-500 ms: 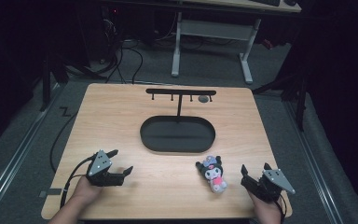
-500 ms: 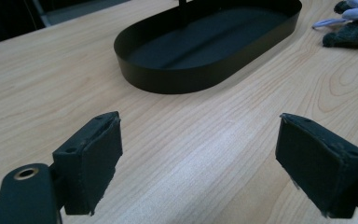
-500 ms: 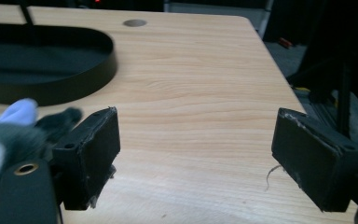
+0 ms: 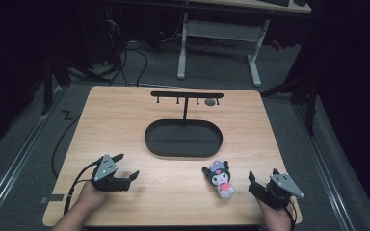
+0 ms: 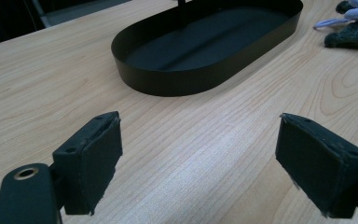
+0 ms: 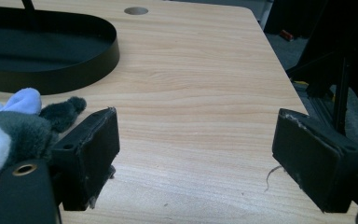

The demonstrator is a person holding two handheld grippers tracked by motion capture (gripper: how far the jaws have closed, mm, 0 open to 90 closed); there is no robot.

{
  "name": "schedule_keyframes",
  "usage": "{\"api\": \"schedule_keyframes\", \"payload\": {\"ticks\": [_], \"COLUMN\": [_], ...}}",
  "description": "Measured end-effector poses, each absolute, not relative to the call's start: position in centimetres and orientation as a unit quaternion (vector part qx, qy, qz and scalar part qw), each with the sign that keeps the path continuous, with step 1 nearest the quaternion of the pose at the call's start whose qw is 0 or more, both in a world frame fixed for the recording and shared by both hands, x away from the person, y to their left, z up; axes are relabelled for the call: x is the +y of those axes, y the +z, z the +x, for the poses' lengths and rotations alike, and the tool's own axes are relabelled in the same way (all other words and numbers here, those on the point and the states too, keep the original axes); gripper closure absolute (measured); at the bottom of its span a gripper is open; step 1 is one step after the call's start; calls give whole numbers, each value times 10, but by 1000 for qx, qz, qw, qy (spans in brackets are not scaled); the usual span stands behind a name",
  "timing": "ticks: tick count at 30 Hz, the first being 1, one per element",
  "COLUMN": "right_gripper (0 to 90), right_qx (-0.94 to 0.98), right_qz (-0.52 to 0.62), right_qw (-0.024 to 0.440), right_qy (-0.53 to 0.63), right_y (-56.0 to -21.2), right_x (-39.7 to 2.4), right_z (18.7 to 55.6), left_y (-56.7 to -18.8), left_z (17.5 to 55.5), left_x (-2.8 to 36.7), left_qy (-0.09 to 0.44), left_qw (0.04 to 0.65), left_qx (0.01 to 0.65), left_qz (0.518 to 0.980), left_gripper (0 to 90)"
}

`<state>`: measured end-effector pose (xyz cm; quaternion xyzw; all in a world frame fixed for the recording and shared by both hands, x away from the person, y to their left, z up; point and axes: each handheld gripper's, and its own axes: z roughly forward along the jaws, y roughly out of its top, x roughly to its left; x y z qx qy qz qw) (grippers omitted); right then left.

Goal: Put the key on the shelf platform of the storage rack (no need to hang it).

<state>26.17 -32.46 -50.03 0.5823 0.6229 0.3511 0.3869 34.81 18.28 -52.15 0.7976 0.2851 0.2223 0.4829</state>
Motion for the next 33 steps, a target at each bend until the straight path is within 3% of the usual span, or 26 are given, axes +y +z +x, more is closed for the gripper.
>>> {"api": "schedule_keyframes", "payload": {"ticks": [33], "right_gripper": [150], "right_qx": [674], "right_qz": [586], "right_qw": [331], "right_qy": [306], "right_y": [-499], "right_x": [-315], "right_z": [271], "left_y": [-517], "left_z": [349], "left_x": [190], "left_qy": [224], "left_qw": [499], "left_qx": [304], "left_qz": [780], "left_gripper": [154]}}
